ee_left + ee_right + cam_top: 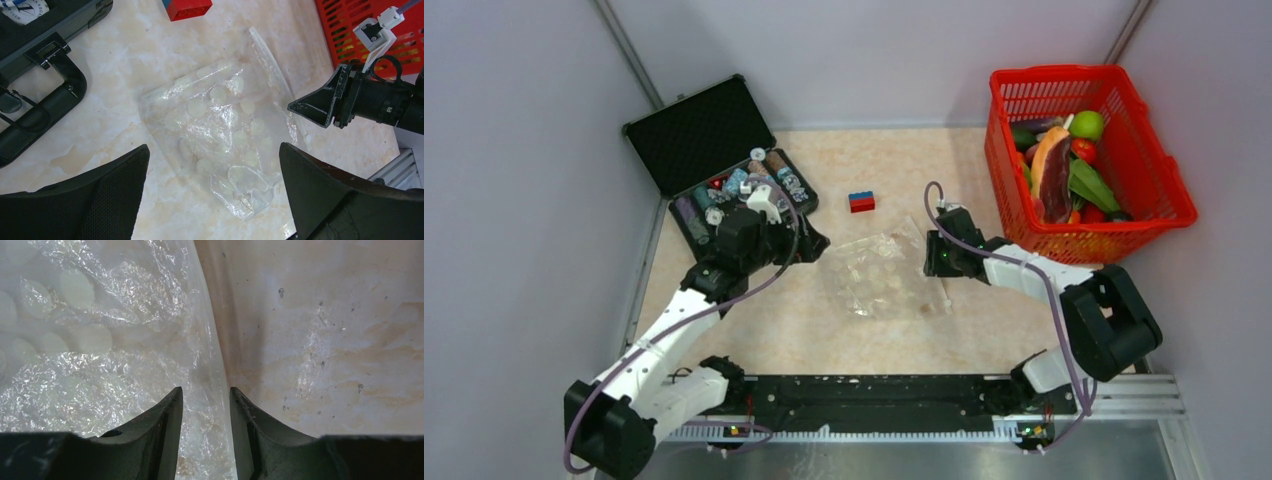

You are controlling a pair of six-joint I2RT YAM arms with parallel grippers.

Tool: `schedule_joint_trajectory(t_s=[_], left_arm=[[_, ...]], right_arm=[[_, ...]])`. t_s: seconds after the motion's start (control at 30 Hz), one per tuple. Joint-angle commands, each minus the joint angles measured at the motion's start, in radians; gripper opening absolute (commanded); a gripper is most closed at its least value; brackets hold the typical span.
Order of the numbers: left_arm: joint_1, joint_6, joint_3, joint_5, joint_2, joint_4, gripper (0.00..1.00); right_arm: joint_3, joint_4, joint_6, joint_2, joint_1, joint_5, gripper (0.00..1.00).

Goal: Place the food in the zip-top bag and seal the zipper
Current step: Pick up the zipper food storage bag at the center of the board.

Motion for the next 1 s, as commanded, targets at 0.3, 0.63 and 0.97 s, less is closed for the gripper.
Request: schedule_joint_trajectory(t_s=[0.3, 0.63, 0.97], left_arm=[[-0.011, -0.001, 0.030, 0.081, 0.107, 0.082, 0.99], [-0.014, 0.016, 0.084, 0.100, 0.123, 0.069, 0.99], [-0.015, 0.015, 0.062, 0.095, 0.084, 0.054, 0.99]], right_arm=[[-0.045, 0.108, 0.043, -0.010, -0.017, 0.030, 0.37], [-0.118, 0.181, 0.056, -0.051, -0.036, -0.056, 0.27], [-0.171, 0.220, 0.061, -0.183, -0.036, -0.051, 0.07]])
